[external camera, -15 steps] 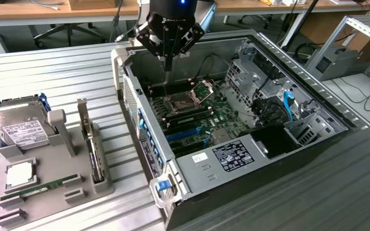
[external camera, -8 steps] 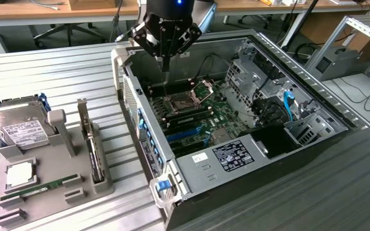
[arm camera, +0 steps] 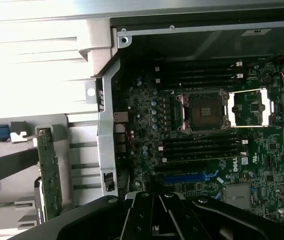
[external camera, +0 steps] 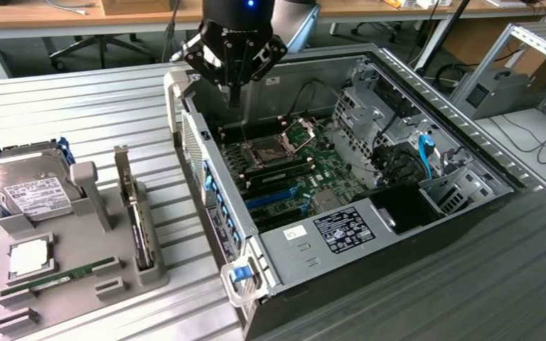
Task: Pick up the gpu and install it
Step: 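Reach for the gpu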
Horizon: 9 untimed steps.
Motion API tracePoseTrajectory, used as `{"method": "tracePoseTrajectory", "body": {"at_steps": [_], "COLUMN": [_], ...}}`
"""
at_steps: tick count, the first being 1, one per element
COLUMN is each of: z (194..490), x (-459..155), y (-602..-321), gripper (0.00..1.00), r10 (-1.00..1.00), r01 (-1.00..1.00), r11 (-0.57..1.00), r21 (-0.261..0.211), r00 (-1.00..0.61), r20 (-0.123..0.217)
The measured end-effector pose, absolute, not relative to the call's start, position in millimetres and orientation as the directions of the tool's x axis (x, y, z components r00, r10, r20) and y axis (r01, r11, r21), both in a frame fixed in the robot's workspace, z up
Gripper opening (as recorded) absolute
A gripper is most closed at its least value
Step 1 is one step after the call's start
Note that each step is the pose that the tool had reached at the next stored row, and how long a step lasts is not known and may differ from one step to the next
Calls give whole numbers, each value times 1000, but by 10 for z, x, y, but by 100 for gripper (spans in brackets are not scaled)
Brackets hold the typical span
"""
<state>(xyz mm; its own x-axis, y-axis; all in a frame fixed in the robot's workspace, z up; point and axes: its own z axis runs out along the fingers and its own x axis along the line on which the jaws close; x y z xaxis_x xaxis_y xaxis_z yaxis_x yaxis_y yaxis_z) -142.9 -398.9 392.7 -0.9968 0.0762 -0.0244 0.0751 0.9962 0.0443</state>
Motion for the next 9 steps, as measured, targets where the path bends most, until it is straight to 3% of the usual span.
{"method": "tracePoseTrajectory", "body": {"at_steps": [9], "z": [3921], "x": [-1644], "y": [-3989], "gripper": [11], "r10": [76], "r01": [75], "r11": [996], "r21": [44], "r00": [-997], "r20": [-25]}}
